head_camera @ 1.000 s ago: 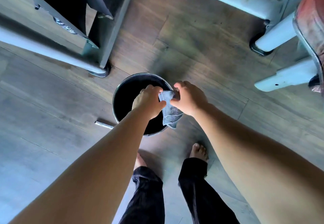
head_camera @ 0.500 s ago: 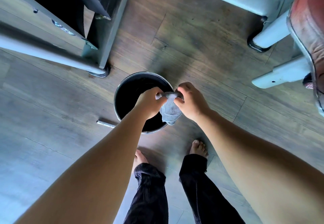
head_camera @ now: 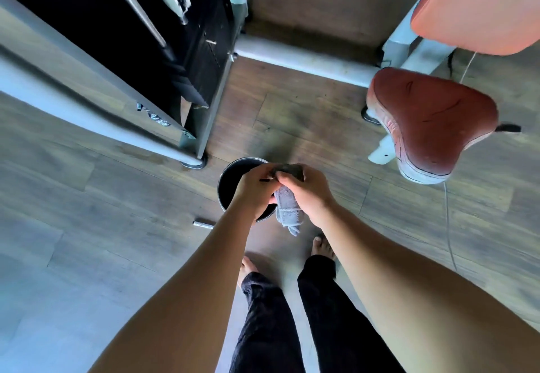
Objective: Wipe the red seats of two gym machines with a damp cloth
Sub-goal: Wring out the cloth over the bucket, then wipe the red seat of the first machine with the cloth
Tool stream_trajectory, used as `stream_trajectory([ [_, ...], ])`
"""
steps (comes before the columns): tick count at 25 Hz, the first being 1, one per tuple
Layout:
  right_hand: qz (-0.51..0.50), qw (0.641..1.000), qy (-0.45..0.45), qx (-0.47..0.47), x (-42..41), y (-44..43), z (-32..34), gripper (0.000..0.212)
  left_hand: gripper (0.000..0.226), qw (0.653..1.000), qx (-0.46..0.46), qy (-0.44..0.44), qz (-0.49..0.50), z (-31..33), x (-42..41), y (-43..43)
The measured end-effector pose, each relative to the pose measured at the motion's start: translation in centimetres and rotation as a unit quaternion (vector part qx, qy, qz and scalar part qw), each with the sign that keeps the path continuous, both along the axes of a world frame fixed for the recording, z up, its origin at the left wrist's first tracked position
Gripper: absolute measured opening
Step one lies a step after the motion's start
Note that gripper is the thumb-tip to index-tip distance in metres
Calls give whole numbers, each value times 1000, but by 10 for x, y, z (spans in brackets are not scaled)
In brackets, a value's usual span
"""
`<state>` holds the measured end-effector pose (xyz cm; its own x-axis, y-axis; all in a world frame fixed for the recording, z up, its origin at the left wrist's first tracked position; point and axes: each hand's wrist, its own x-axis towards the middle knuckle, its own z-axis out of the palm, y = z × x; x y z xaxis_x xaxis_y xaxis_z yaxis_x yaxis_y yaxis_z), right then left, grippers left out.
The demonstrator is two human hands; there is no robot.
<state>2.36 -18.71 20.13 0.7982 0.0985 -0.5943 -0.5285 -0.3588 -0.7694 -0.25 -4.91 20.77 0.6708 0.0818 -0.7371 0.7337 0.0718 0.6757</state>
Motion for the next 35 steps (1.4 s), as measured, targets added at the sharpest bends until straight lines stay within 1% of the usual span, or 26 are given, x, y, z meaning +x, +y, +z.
stream_trajectory([
  [1, 3, 1000, -19, -1, -2, -5, 23, 3, 30, 999, 39, -25, -13, 20, -2, -6],
  [2, 10, 999, -37, -9, -4, -12, 42, 8, 29, 994, 91, -51, -33, 38, -4, -10],
  [4, 24, 998, -63, -20, -8, -27, 80, 17, 26, 970, 195, -91, -114, 73, -6, -19],
  [5, 30, 996, -75, -30, -8, -34, 95, 18, 28, 955, 226, -102, -159, 89, -6, -23],
  [7, 48, 992, -95, -67, -10, -53, 133, 20, 32, 937, 242, -118, -224, 129, -6, -34],
  [9, 47, 985, -130, -105, -10, -76, 167, 18, 33, 926, 236, -136, -261, 166, -4, -43],
  [11, 38, 978, -155, -131, -8, -103, 190, 18, 39, 908, 253, -137, -303, 186, 0, -49],
  [13, 24, 973, -172, -153, -5, -127, 207, 21, 46, 881, 293, -129, -348, 194, 7, -53],
  [15, -9, 967, -178, -183, -6, -152, 222, 38, 48, 848, 328, -143, -391, 202, 15, -64],
  [16, -27, 962, -181, -200, -7, -166, 228, 40, 48, 831, 343, -157, -408, 206, 20, -72],
  [18, -70, 955, -180, -225, -9, -193, 236, 33, 48, 804, 357, -194, -435, 216, 32, -94],
  [21, -106, 952, -163, -235, -2, -232, 233, 38, 47, 764, 367, -222, -481, 219, 53, -132],
  [24, -118, 953, -137, -244, 18, -274, 215, 44, 45, 747, 367, -228, -505, 205, 81, -181],
  [26, -116, 957, -121, -238, 37, -302, 195, 46, 43, 747, 364, -219, -512, 189, 101, -211],
  [29, -100, 966, -93, -221, 72, -336, 164, 42, 41, 752, 366, -183, -517, 158, 130, -248],
  [35, -91, 970, -57, -217, 139, -377, 91, 41, 38, 760, 376, -141, -511, 90, 183, -291],
])
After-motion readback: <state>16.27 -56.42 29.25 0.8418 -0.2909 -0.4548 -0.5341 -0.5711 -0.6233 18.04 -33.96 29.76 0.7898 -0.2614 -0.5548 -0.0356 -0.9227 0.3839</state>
